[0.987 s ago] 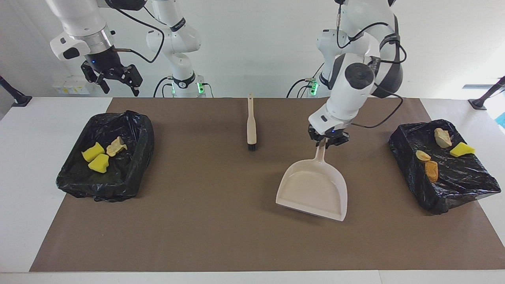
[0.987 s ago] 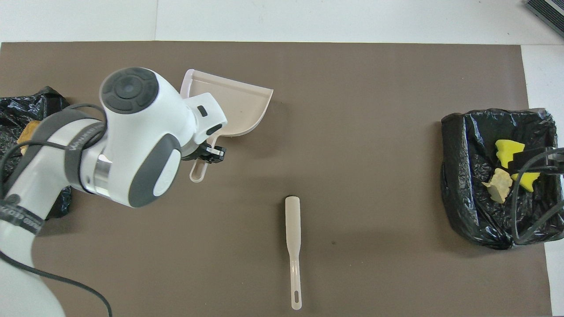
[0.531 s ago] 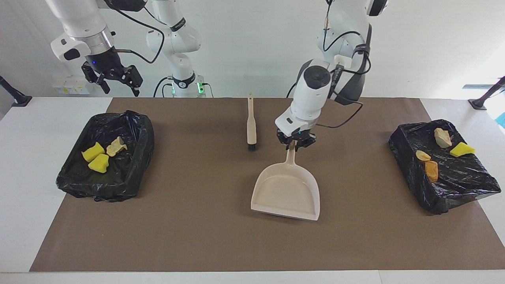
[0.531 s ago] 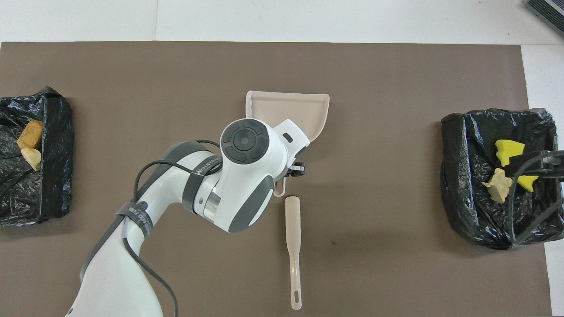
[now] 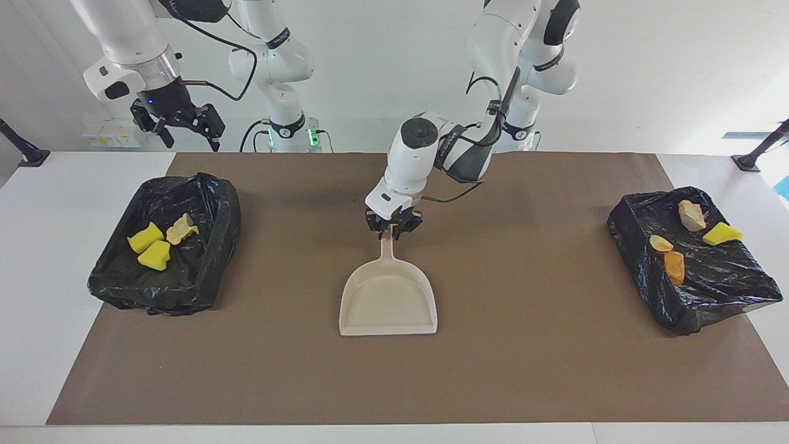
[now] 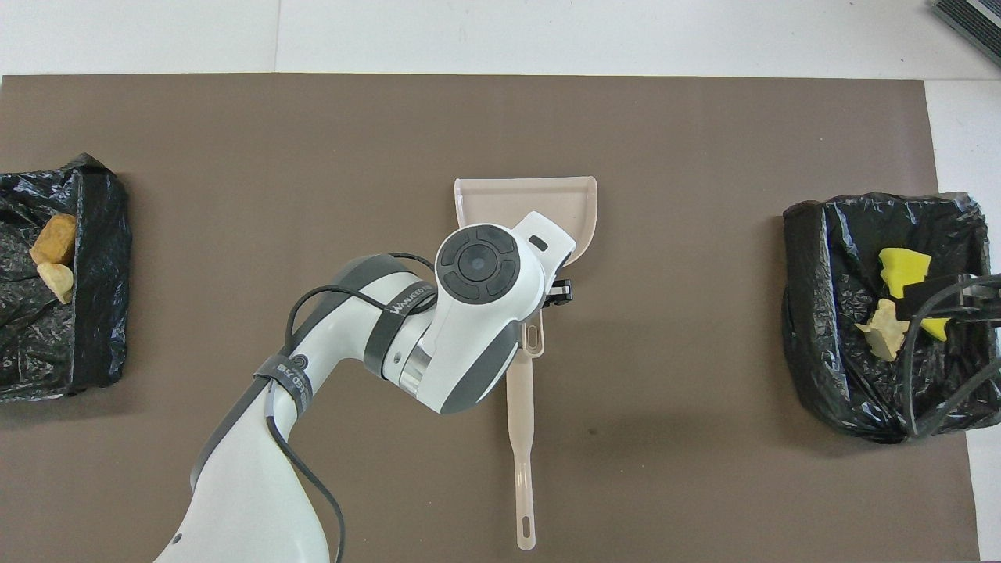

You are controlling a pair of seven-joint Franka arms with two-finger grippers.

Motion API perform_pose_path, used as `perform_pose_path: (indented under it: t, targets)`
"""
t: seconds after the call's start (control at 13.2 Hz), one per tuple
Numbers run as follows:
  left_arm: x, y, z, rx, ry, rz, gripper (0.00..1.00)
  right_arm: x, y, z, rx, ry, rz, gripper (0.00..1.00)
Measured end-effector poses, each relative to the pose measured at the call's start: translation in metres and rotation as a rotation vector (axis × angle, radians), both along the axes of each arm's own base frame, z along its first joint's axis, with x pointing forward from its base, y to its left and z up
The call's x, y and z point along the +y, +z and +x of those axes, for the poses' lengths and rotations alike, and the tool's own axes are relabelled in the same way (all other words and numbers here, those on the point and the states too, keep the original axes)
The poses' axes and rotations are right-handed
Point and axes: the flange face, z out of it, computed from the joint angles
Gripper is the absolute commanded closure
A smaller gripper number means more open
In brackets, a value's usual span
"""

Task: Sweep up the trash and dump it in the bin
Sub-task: 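Set the dustpan down on the brush handle and release the left gripper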

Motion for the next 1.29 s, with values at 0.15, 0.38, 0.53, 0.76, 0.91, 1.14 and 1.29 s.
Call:
perform_pose_path:
  t: [0.15,0.38,0.53,0.76,0.91,1.14,1.29]
  targets:
    - [0.026,0.022,0.017,-0.007,0.043,0.000,0.00,0.000,-0.003,0.000,0.007,0.000,0.000,0.00]
    - [0.086,0.046,0.049,-0.033,0.063,0.065,0.00,0.000,-0.008,0.000,0.009,0.001,0.001,0.00]
    - [0.132,0.055,0.070,-0.039,0.013,0.092,0.00,0.000,-0.007,0.001,0.000,0.001,0.000,0.00]
    - [0.214,0.075,0.098,-0.050,-0.096,0.112,0.00,0.000,-0.007,0.002,-0.001,0.001,0.000,0.00]
    - [0.268,0.092,0.111,-0.068,-0.166,0.120,0.00,0.000,-0.007,0.002,-0.001,0.001,0.000,0.00]
    - [0.345,0.117,0.116,-0.080,-0.262,0.133,0.00,0.000,-0.007,0.002,-0.001,0.001,0.000,0.00]
    - [0.389,0.138,0.111,-0.087,-0.303,0.139,0.00,0.002,-0.007,0.002,-0.001,0.004,0.000,0.00]
